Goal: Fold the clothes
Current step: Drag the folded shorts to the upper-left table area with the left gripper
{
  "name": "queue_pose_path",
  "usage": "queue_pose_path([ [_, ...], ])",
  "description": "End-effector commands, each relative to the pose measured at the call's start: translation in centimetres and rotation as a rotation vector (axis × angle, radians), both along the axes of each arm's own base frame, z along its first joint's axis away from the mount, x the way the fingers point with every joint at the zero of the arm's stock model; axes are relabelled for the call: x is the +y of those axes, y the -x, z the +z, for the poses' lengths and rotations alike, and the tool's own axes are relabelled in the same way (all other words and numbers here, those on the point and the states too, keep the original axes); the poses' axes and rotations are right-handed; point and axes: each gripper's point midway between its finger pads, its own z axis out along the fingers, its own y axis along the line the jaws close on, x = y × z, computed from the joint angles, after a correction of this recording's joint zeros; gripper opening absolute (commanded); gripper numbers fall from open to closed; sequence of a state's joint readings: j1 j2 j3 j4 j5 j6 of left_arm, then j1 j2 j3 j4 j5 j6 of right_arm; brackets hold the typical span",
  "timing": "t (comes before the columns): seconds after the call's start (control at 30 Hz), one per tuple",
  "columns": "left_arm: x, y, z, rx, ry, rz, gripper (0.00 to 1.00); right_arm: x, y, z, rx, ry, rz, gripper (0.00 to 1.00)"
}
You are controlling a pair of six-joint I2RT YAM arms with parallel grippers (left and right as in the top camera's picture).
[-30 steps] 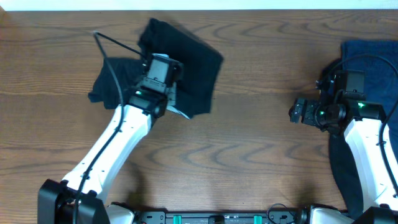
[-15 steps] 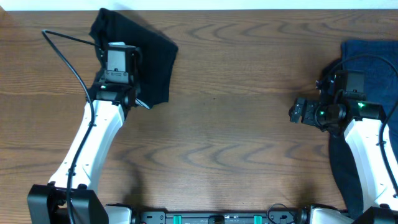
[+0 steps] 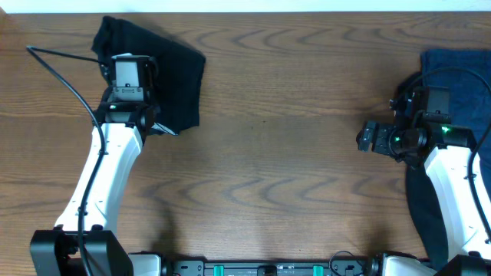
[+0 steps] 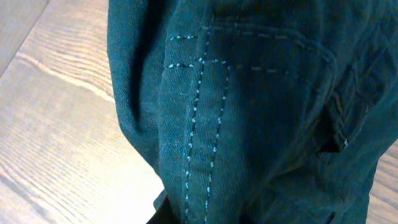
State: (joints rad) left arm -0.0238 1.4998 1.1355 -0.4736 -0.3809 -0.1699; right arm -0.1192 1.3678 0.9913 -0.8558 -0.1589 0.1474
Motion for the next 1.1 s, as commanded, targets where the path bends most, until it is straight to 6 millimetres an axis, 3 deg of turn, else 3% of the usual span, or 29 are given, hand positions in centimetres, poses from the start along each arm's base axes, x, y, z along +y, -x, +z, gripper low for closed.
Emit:
queue_pose_path([
  [0.0, 1.0, -0.4, 1.4, -0.058, 0.008, 0.071, 0.06, -0.3, 0.0, 0.1, -0.003, 0.011, 0.005, 0.99],
  [0.23, 1.8, -0.5, 0.5, -0.046, 0.007, 0.09, 0.06, -0.3, 0.0, 0.1, -0.003, 0.011, 0.006, 0.99],
  [0.6, 4.5, -1.2, -5.3, 0.069, 0.001, 0.157, 0.07, -0.3, 0.0, 0.1, -0.003, 0.011, 0.006, 0.99],
  [0.63, 5.0, -1.1, -5.8, 0.081, 0.002, 0.168, 0.13, -0.3, 0.0, 0.1, -0.003, 0.011, 0.006, 0.99],
  [0.67, 5.4, -1.1, -6.3, 0.089, 0.003, 0.18, 0.26, -0.3, 0.0, 0.1, -0.003, 0.011, 0.006, 0.99],
  [0.73, 6.6, -1.0, -7.3, 0.104, 0.005, 0.208, 0.63, -0.3, 0.0, 0.1, -0.003, 0.011, 0.006, 0.99],
  [0.77, 7.2, -1.0, -7.6, 0.104, 0.006, 0.222, 0.76, -0.3, 0.0, 0.1, -0.003, 0.01, 0.006, 0.99],
  [0.8, 7.8, -1.0, -7.7, 0.097, 0.007, 0.235, 0.82, -0.3, 0.0, 0.1, -0.003, 0.01, 0.006, 0.99],
  [0.9, 8.8, -1.2, -6.6, 0.059, 0.009, 0.257, 0.96, -0.3, 0.0, 0.1, -0.003, 0.011, 0.006, 0.99],
  [1.07, 8.6, -1.5, -0.9, -0.073, 0.017, 0.249, 0.96, -0.3, 0.0, 0.1, -0.003, 0.011, 0.006, 0.99],
])
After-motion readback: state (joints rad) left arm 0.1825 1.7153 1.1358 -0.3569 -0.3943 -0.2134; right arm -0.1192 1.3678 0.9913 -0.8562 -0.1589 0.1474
